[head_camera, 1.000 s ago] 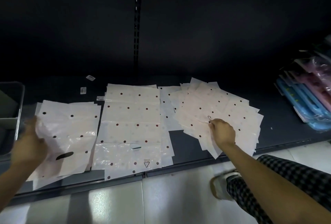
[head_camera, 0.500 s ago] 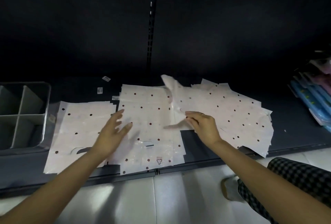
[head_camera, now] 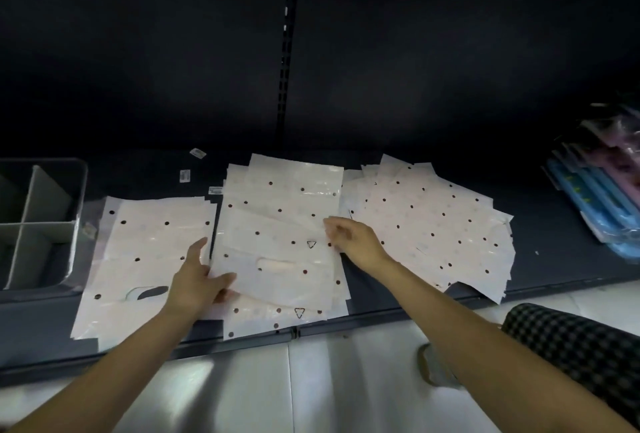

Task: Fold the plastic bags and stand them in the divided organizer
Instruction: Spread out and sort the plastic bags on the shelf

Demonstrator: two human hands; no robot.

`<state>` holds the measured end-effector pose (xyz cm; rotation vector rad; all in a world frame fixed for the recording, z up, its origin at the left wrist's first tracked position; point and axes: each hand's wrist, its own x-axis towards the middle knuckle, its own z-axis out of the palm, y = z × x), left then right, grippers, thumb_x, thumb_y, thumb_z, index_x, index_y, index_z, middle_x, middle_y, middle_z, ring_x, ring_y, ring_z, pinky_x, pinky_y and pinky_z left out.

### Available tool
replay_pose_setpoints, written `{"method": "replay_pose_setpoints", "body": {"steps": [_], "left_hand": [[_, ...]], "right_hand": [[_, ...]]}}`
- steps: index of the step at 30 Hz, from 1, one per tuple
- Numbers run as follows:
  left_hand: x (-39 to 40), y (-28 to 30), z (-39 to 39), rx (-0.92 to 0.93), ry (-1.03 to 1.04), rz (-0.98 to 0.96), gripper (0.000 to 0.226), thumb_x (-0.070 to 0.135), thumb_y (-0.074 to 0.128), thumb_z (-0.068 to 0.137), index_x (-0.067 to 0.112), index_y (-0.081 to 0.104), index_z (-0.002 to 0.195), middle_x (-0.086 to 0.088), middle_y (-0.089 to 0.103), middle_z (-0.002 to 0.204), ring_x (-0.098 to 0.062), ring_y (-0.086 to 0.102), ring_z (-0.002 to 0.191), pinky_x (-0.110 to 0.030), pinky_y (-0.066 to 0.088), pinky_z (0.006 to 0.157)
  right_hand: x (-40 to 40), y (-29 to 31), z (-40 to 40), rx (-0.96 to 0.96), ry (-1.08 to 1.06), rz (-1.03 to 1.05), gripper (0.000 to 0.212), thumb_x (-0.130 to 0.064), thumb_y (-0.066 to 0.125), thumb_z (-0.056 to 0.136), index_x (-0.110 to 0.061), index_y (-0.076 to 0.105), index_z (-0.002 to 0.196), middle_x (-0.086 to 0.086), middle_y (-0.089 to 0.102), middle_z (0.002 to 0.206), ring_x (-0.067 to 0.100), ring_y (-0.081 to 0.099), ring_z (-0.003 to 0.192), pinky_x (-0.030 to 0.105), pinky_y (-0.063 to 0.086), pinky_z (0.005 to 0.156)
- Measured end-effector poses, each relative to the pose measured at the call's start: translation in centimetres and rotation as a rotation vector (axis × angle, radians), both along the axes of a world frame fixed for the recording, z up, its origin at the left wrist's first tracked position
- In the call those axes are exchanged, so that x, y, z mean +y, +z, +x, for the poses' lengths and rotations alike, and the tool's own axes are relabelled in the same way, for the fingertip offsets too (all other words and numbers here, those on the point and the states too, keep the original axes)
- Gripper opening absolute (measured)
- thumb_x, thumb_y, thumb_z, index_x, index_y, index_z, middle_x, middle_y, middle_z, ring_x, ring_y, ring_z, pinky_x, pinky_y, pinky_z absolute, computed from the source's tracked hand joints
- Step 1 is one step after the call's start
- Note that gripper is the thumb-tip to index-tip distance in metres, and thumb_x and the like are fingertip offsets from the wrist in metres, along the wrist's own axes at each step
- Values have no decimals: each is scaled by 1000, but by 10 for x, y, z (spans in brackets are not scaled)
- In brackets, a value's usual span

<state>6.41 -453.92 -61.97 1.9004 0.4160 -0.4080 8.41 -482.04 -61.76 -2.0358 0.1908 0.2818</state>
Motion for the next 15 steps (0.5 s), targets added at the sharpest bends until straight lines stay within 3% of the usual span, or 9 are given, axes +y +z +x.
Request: {"method": "replay_pose_setpoints", "body": {"steps": [2,5,7,9,11,13,15], "left_hand": [[-3,-3,-5,-39,-145,207,69,14,69,84,25,31,142,-7,66,68,-16,61,54,-23,47,50],[-4,-1,-11,-169,-375,576,40,38,60,89,39,50,128,1,70,83,-20,64,77,-27,44,62],[-2,-1,-11,-194,-475,705,23,48,53,89,43,61,110,7,70,95,-19,64,86,-27,47,68],[-2,-2,-12,-221,-550,780,20,52,52,89,42,68,95,9,66,95,-16,62,87,-25,48,67],[-1,-6,-14,-440,-615,773,19,46,61,86,33,74,84,1,59,89,-22,58,85,-28,49,64],[2,-13,-15,-623,-664,738,28,46,60,81,24,76,77,-5,62,93,-29,58,88,-35,52,69],[3,-14,-14,-556,-695,646,27,43,61,84,21,76,87,-4,64,115,-28,56,109,-38,47,90]], "right_hand": [[-11,-11,2,-65,21,-206,32,-18,53,95,-10,58,126,5,52,136,18,48,124,27,36,107],[-45,-17,-1,-151,-142,-544,41,-17,51,95,-10,49,135,7,45,143,22,37,133,27,32,107],[-80,-20,-8,-47,-259,-728,53,-27,50,95,-11,35,144,9,33,151,24,26,140,32,29,110],[-113,-21,-19,146,-274,-848,62,-38,47,96,-11,25,148,10,24,155,27,23,142,36,27,112],[-135,-22,-29,220,-245,-882,53,-38,45,96,-9,37,140,12,37,147,30,37,132,38,39,101],[-143,-24,-35,127,-220,-972,35,-32,45,97,-9,56,122,11,56,126,31,53,113,33,46,82],[-142,-22,-38,49,-234,-1056,27,-29,49,97,-12,66,108,8,65,109,28,59,98,29,45,69]]}}
